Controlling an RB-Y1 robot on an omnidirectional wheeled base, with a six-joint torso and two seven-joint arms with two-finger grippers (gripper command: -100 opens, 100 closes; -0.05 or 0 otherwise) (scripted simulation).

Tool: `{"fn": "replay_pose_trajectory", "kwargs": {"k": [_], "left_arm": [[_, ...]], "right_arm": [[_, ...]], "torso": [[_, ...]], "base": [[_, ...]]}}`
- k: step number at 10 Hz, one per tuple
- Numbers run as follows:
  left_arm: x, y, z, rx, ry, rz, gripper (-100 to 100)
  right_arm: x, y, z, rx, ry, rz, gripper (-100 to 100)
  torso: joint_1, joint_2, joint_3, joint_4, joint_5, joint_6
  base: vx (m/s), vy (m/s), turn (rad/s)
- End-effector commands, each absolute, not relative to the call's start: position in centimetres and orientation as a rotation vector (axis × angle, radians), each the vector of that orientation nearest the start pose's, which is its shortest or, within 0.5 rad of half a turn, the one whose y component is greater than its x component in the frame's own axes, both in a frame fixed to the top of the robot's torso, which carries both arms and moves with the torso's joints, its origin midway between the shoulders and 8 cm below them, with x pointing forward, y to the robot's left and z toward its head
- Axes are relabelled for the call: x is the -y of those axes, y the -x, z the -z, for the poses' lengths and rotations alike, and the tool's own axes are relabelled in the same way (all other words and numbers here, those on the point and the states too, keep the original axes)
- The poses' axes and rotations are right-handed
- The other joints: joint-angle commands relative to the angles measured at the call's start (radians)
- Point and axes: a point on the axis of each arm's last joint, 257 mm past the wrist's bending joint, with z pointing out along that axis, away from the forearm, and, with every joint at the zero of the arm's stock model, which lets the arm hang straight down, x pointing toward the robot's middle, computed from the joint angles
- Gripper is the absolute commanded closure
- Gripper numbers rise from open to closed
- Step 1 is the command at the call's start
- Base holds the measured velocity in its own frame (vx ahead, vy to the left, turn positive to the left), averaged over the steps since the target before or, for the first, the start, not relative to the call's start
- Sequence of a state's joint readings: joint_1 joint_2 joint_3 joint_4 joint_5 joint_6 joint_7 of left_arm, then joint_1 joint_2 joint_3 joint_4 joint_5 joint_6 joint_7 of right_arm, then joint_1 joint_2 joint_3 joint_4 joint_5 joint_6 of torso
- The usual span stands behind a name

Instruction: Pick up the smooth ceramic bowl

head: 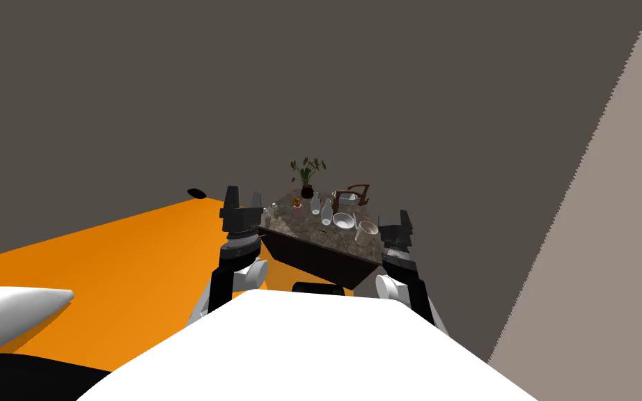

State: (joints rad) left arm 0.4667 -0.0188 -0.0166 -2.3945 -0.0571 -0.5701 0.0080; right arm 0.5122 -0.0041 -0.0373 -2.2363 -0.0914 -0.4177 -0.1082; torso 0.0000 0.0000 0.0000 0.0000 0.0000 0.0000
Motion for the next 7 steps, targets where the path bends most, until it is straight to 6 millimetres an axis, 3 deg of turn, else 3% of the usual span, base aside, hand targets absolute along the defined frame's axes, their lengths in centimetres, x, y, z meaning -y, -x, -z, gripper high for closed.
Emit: {"fn": "replay_pose_trajectory", "kwargs": {"k": [1, 7], "left_arm": [[-25.7, -30.6, -9.5, -0.477, 0.466, 1.343, 0], [-25.7, -30.6, -9.5, -0.477, 0.466, 1.343, 0]], "right_arm": [[30.4, -36.3, 2.5, -0.673, -0.845, -1.364, -100], [29.1, -37.4, 8.1, -0.933, -0.784, -1.26, -100]], "torso": [[0.0, 0.0, 0.0, 0.0, 0.0, 0.0], [0.008, 0.002, 0.001, 0.0, 0.002, 0.0]], "base": [[-0.02, 0.053, -0.034], [-0.028, 0.115, -0.024]]}}
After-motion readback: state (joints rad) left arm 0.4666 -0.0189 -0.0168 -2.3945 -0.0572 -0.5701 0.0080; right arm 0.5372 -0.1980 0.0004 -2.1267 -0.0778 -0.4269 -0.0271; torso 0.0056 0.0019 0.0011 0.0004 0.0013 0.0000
